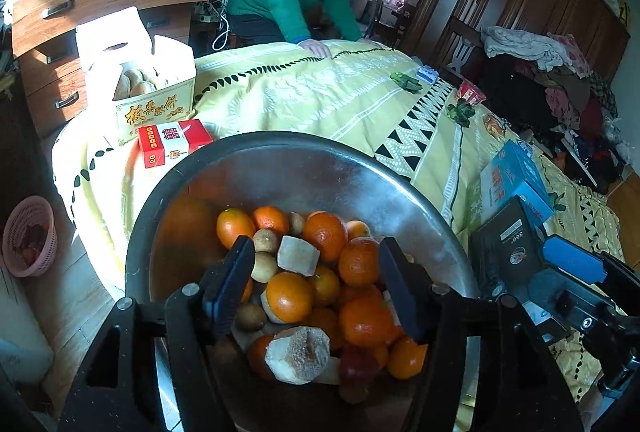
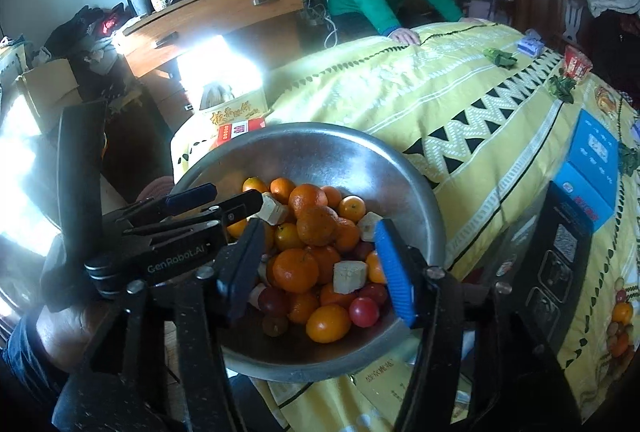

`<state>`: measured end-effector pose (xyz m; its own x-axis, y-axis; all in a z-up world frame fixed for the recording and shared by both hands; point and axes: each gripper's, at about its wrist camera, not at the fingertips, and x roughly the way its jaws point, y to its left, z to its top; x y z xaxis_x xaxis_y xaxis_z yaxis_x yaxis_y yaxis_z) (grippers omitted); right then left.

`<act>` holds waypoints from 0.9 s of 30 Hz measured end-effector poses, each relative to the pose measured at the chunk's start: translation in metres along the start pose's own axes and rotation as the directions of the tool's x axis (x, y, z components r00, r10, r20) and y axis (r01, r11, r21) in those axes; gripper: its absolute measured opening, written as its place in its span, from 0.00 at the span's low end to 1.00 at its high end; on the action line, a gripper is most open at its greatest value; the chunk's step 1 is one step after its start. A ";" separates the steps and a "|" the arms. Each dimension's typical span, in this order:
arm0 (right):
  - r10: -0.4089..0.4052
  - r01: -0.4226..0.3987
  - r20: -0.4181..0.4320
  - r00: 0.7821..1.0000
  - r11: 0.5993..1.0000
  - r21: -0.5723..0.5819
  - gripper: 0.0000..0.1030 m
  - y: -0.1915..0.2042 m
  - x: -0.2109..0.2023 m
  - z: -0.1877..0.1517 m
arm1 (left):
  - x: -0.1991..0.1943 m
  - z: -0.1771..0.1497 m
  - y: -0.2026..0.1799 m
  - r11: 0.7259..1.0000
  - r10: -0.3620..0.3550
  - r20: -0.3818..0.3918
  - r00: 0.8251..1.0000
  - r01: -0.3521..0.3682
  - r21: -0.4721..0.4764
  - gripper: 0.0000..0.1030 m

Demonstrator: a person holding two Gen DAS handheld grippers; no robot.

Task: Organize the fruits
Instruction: 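Open both grippers to drop the items into the bowl, then move both open grippers away from the bowl toward the fruit pile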

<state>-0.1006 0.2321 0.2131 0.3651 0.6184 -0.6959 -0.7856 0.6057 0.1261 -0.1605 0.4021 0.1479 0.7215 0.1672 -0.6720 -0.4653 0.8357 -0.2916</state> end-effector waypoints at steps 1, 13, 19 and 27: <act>-0.023 0.023 0.009 1.000 1.000 0.002 0.62 -0.003 -0.007 -0.002 | -0.004 0.000 -0.005 1.000 -0.008 0.005 1.000 0.007 0.008 0.64; -0.356 0.344 0.127 0.926 0.933 0.107 0.83 -0.068 -0.124 -0.044 | -0.047 -0.016 -0.118 0.973 -0.168 0.040 0.985 0.159 0.168 0.65; -0.455 0.430 0.133 0.881 0.885 0.177 0.90 -0.097 -0.160 -0.069 | -0.054 -0.031 -0.179 0.941 -0.231 0.014 0.973 0.220 0.258 0.66; -0.512 0.465 0.143 0.847 0.844 0.268 0.92 -0.134 -0.194 -0.099 | -0.064 -0.055 -0.245 0.899 -0.258 -0.027 0.966 0.250 0.360 0.66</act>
<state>-0.1160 -0.0189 0.2611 0.7827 0.2854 -0.5530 -0.3595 0.9328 -0.0274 -0.1214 0.1578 0.2249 0.8030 -0.0680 -0.5921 -0.0533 0.9813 -0.1849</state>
